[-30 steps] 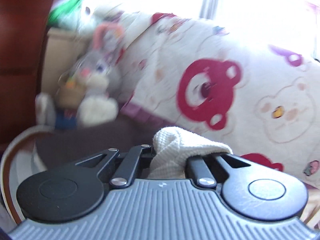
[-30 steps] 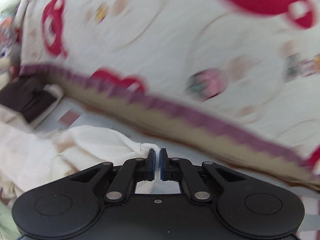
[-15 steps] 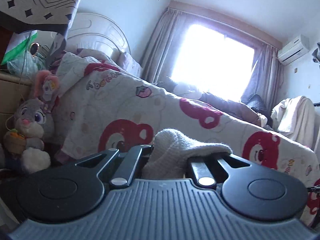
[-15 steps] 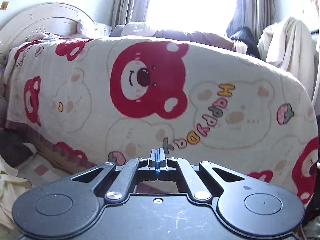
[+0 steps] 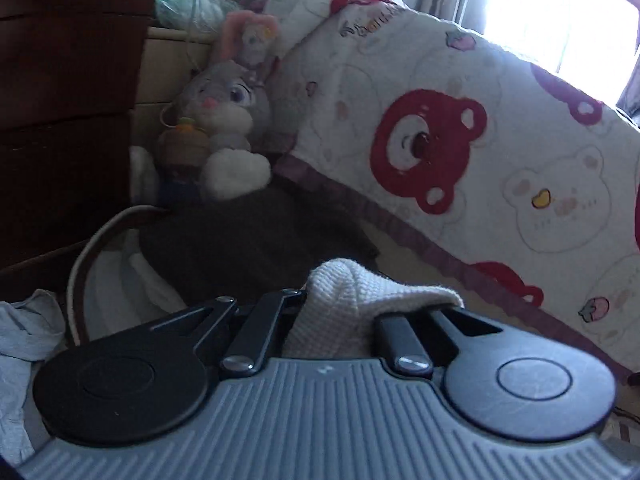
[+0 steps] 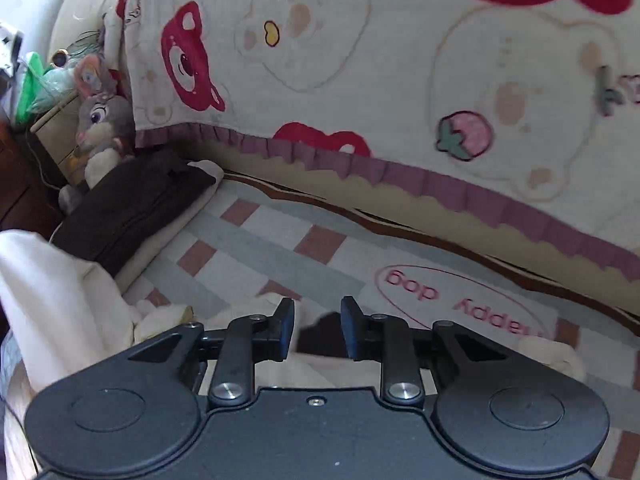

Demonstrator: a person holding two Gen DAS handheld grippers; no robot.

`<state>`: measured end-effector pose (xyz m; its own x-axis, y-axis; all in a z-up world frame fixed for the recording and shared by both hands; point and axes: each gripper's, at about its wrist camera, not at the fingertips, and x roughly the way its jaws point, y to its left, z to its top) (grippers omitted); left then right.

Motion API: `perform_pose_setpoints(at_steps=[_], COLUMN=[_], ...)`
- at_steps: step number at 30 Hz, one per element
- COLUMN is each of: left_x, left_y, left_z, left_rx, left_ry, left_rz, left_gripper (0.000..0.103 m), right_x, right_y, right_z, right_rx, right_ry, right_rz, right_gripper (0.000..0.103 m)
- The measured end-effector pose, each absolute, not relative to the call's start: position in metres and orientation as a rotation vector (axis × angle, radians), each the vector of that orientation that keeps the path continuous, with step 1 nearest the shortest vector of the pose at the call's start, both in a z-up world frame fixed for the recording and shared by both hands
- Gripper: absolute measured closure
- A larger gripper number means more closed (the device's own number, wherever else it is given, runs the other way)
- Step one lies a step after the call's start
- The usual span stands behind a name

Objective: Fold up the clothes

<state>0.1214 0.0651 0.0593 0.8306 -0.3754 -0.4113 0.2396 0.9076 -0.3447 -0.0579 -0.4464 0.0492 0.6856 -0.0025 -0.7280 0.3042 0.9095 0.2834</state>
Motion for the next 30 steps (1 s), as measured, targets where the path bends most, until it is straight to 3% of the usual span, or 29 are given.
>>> perform_pose_setpoints(at_steps=[4, 6, 12, 16, 22, 28, 30], left_x=[0.127, 0.131, 0.133, 0.120, 0.084, 0.105, 0.101], left_y=[0.114, 0.130, 0.158, 0.171, 0.146, 0.182, 0.197], left_z=[0.067, 0.052, 0.003, -0.002, 0.006, -0.010, -0.007], left_rx=[-0.422, -0.376, -0.278, -0.289, -0.153, -0.448, -0.496], left_ry=[0.410, 0.449, 0.642, 0.643, 0.556, 0.775, 0.763], left_rz=[-0.331, -0.301, -0.222, -0.114, -0.168, -0.150, -0.096], left_gripper=[0.094, 0.077, 0.077, 0.065, 0.059, 0.058, 0.058], right_x=[-0.015, 0.003, 0.034, 0.040, 0.041, 0.053, 0.054], right_y=[-0.442, -0.436, -0.431, -0.434, -0.439, -0.432, -0.427], right_z=[0.040, 0.027, -0.060, -0.089, -0.102, -0.125, -0.127], right_rx=[0.531, 0.536, 0.581, 0.562, 0.560, 0.579, 0.580], right_ry=[0.783, 0.807, 1.025, 1.134, 1.148, 1.210, 1.210], right_rz=[-0.114, -0.105, -0.159, -0.198, -0.169, -0.124, -0.106], right_gripper=[0.063, 0.060, 0.056, 0.056, 0.054, 0.054, 0.053])
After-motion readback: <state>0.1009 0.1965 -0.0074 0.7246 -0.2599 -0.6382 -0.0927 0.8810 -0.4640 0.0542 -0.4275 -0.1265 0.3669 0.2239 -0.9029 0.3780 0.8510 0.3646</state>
